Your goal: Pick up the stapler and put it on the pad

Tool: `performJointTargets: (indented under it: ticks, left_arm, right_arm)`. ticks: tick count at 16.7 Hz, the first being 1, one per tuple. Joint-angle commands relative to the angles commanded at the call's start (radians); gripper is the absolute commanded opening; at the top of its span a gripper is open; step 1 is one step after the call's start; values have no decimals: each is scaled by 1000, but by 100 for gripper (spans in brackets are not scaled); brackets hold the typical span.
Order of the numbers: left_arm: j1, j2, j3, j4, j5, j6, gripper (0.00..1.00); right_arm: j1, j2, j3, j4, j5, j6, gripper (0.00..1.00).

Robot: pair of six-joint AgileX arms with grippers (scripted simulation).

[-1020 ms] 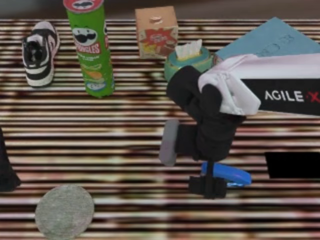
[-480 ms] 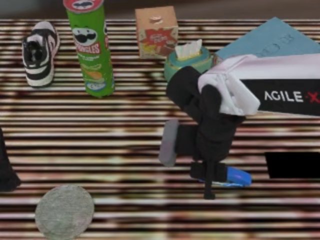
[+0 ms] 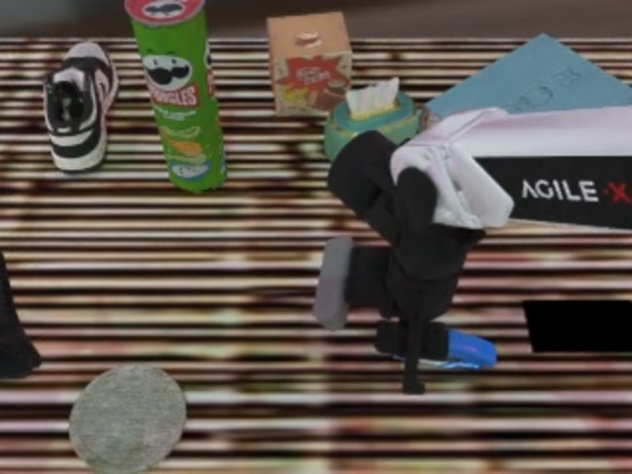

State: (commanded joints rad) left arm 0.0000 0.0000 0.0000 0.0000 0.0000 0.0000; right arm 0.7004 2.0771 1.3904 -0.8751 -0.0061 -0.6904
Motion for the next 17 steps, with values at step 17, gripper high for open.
performJointTargets:
  ticks: [17]
  left_arm:
    - [0,0,0,0,0,0,100]
  right_arm:
    - [1,-103,255,-360,-1,-4,0]
